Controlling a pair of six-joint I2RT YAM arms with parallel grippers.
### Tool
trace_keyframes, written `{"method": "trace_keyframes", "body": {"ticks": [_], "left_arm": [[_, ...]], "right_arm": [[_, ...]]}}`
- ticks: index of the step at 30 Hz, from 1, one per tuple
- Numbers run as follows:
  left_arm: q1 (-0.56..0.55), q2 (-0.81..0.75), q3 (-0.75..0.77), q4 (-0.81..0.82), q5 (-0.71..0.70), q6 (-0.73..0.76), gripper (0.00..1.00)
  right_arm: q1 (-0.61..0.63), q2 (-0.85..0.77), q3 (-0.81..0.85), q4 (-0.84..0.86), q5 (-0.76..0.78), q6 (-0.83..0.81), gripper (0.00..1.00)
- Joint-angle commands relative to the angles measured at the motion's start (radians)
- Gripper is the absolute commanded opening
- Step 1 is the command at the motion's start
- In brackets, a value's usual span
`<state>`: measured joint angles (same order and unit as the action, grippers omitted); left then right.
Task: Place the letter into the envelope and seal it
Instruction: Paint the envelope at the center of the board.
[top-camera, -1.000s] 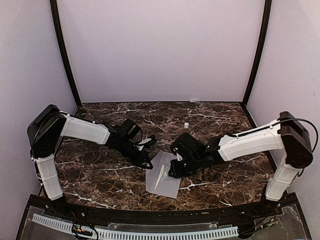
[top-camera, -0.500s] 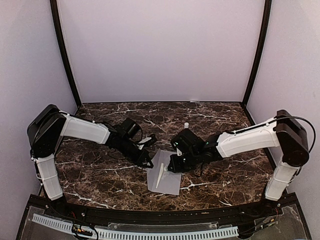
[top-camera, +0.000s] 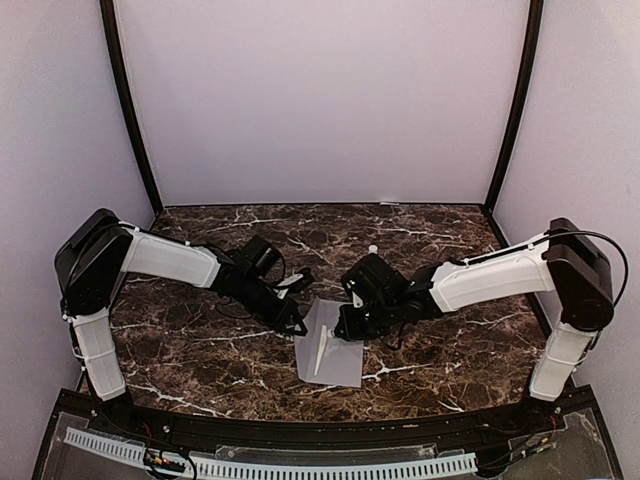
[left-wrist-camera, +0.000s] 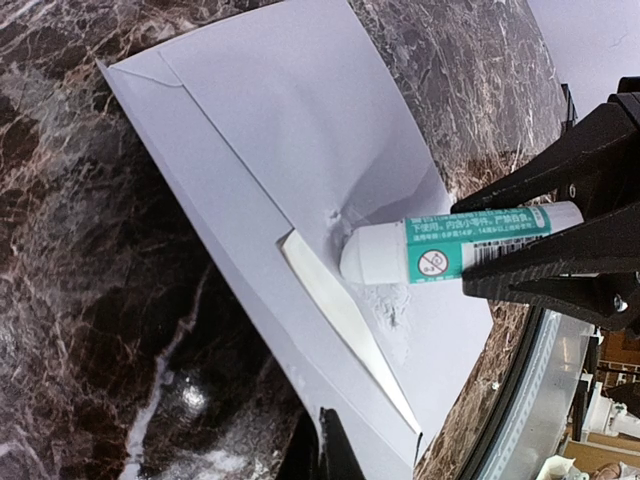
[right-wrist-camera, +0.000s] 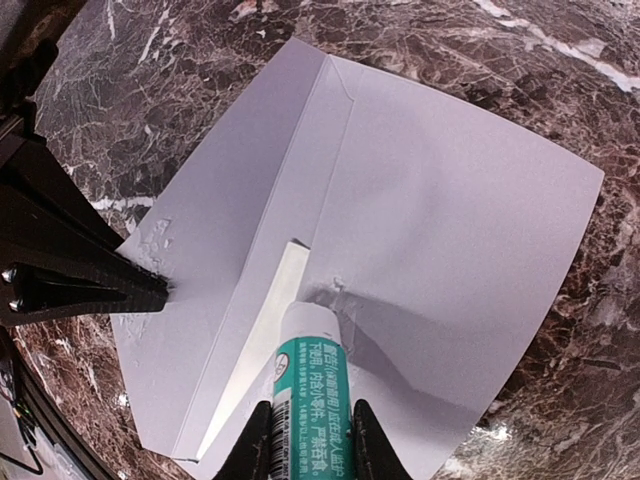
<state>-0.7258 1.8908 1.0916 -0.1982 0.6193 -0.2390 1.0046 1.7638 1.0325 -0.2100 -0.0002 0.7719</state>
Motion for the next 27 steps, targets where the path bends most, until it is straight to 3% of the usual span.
{"method": "trace_keyframes", "body": {"ticks": [1,16,27], "left_arm": [[-0.006,0.012,0.012,-0.03,-0.009,0.004,0.0],[-0.006,0.009,0.009,-0.019,-0.015,-0.006,0.0],[-0.007,0.01,0.008,-0.02,-0.02,-0.006,0.0]], "right_arm": [[-0.016,0.003,-0.002,0.003,0.027,-0.007,0.0],[0.029,-0.062,-0.107,0.005,-0.098,0.039,0.0],[0.084,-0.069,-0.079,-0.065,-0.12,0.037,0.0]]}}
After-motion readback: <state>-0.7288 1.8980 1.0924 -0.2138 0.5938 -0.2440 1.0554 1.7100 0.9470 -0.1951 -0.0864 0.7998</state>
